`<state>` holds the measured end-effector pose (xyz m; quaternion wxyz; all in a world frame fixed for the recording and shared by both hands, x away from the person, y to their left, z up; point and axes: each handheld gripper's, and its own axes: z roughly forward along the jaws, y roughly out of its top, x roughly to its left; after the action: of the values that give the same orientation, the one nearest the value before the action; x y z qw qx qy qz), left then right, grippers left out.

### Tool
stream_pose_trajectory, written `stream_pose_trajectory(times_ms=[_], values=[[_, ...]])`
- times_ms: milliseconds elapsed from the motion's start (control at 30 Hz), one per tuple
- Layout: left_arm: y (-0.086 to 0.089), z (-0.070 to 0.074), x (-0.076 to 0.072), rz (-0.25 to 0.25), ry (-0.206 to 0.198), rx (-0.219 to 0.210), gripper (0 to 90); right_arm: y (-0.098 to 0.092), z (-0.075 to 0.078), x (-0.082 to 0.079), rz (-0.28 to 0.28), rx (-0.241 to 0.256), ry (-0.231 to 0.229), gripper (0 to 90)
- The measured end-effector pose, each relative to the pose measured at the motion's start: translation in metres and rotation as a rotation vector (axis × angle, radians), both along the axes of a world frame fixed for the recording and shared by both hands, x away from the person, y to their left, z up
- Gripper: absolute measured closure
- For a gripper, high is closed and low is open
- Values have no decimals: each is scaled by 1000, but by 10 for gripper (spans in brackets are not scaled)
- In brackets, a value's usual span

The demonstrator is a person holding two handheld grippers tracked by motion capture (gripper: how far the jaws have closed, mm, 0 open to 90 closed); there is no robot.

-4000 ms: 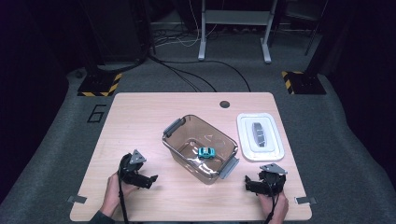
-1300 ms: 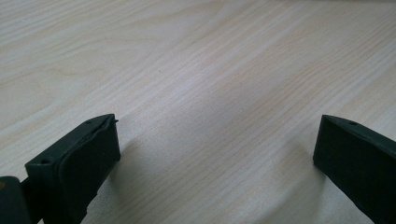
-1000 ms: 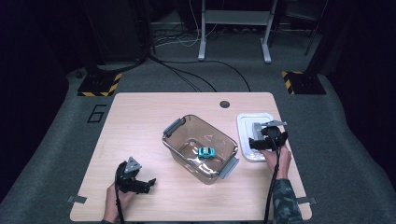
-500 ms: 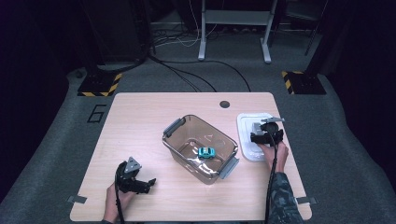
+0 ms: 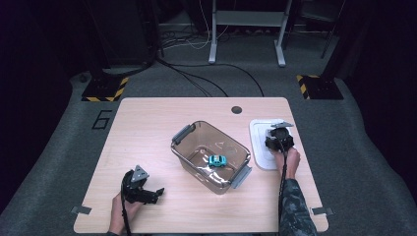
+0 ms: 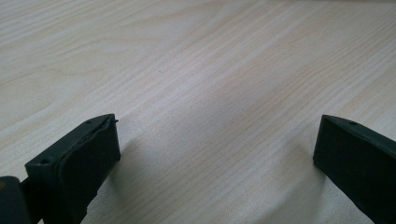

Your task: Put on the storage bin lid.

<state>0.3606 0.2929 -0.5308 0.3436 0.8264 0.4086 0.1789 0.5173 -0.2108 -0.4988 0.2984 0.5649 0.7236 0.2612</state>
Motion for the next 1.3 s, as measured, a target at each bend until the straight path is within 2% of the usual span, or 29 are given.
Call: stream_pose_trajectory(times_ms=[67, 233, 433, 1033, 1300], values=[[0, 0, 0, 4, 1, -7, 1, 1, 0, 0, 0, 2, 0, 618], [0, 0, 0, 0, 0, -1, 1, -1, 0, 0, 3, -13, -7, 661], [0, 0, 0, 3, -1, -5, 1, -6, 4, -4, 17, 11, -5, 664], [0, 0, 0, 2, -1, -4, 1, -11, 31, -26, 73, 75, -28, 665], [0, 0, 0, 1, -1, -4, 1, -16, 47, -38, 99, 69, -46, 665]])
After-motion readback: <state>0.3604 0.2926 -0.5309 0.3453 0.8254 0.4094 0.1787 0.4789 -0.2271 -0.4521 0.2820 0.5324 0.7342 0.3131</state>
